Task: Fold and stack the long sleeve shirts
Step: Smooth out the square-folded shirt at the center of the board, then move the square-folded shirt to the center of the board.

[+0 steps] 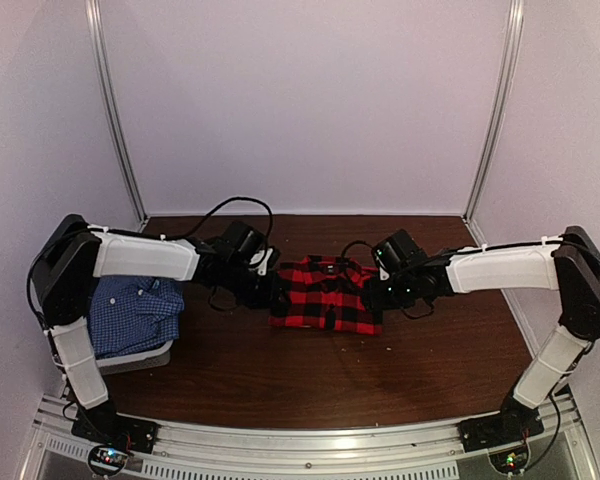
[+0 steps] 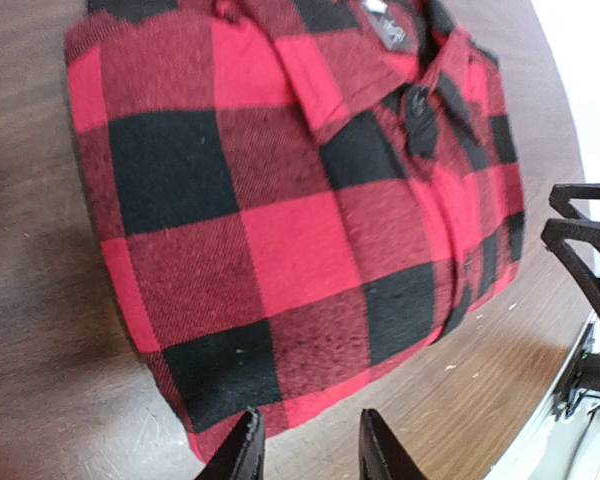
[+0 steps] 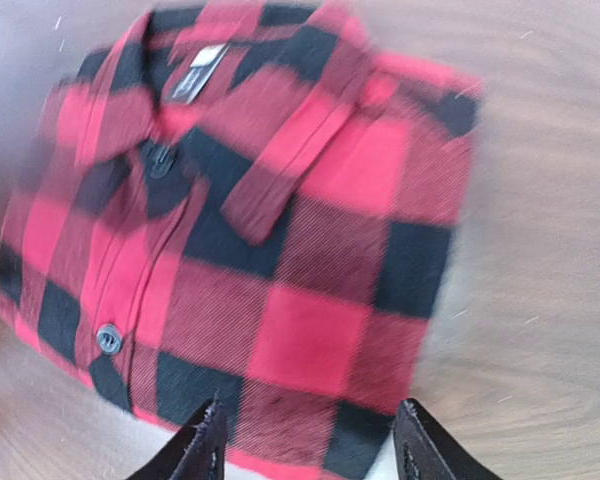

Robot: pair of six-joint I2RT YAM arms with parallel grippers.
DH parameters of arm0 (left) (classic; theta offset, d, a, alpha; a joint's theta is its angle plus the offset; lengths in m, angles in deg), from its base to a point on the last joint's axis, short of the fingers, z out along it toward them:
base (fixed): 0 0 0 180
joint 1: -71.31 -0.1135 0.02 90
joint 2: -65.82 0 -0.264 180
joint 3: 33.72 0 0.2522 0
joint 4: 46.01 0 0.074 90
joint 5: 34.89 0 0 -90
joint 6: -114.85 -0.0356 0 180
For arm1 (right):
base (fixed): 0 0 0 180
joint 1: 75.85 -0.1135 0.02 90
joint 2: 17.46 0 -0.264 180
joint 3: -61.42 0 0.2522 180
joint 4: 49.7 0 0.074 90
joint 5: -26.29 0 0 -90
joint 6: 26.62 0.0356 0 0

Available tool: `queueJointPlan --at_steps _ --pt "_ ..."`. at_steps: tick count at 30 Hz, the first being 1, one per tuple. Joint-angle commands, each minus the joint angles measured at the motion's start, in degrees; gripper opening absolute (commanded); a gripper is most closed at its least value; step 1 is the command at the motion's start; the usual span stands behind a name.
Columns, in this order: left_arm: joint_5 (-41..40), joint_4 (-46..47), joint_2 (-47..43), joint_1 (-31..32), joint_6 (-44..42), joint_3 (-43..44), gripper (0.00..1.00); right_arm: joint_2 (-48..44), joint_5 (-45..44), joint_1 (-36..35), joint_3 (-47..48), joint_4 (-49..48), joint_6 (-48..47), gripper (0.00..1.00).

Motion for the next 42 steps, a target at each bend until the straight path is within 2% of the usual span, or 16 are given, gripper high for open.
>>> queueJointPlan --at_steps 1,10,21,30,34,42 --pt "-3.49 -1.29 -4.35 0.27 -1.57 2.91 0.36 -1.76 -4.25 3.52 1.02 0.12 -0.50 0.60" --pt "-6.43 -3.16 -8.77 0.24 -4.31 5.47 0.50 3.17 0.22 10.44 3.39 -1.83 -2.30 0.63" --pt "-6.05 -3.91 -12.66 -1.24 -6.64 5.05 0.51 13.71 2.98 11.34 11.70 -0.98 -2.03 0.59" --pt "-4.91 -3.50 -14.44 -1.61 -7.74 3.75 0.50 17.87 2.83 11.33 13.13 -0.13 -0.22 0.54" --pt "-4.62 -3.11 -15.06 -1.65 -8.10 3.01 0.50 19.01 3.88 11.28 13.32 -0.33 0.71 0.46" --pt "-4.44 -2.77 -16.51 -1.81 -8.69 2.23 0.50 20.02 2.16 11.22 16.62 1.82 0.00 0.16"
